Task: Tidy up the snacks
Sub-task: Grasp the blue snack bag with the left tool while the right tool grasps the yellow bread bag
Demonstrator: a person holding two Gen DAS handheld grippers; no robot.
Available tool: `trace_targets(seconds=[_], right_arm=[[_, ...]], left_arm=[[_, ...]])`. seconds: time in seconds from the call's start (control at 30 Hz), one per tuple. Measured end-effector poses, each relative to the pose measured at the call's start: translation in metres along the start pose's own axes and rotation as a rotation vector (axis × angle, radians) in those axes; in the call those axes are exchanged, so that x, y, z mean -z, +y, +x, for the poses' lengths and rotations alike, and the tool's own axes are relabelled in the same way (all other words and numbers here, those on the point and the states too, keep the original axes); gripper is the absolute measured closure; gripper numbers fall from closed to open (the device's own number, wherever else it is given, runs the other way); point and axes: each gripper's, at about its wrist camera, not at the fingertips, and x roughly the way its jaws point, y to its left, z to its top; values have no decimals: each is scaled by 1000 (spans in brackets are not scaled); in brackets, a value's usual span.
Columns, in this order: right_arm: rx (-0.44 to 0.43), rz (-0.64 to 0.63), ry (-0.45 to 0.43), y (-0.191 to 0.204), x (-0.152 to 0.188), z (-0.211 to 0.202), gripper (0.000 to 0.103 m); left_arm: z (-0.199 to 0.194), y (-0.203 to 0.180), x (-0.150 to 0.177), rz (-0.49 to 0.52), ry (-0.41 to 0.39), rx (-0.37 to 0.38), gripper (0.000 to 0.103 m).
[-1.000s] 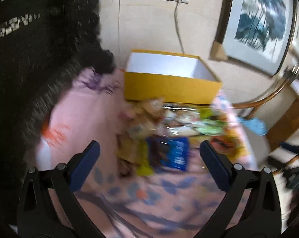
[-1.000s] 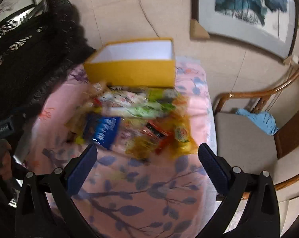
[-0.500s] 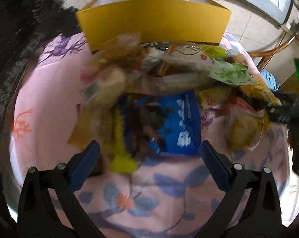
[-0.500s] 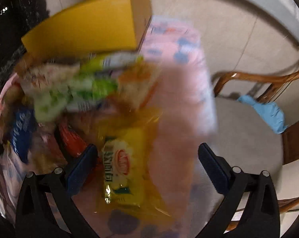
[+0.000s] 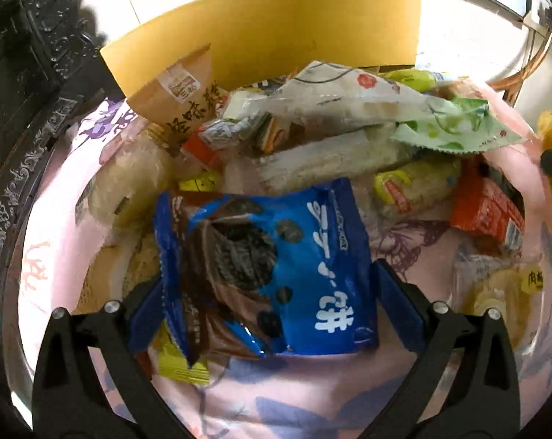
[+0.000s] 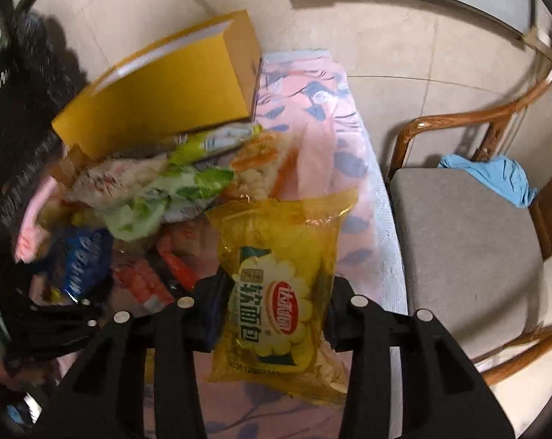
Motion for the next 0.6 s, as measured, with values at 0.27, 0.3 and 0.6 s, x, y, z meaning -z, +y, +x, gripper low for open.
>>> trace_targets(seconds=[0.27, 0.3, 0.6], right_arm=[[15, 42, -24, -13, -1, -21, 61], [7, 66, -23, -17, 0, -22, 61], [53, 70, -103, -18, -5, -62, 61]], left_arm=[[-24, 12, 6, 6, 11, 137, 25], [-30, 14, 8, 8, 11, 149, 26], [-84, 37, 10, -56, -55, 175, 26]])
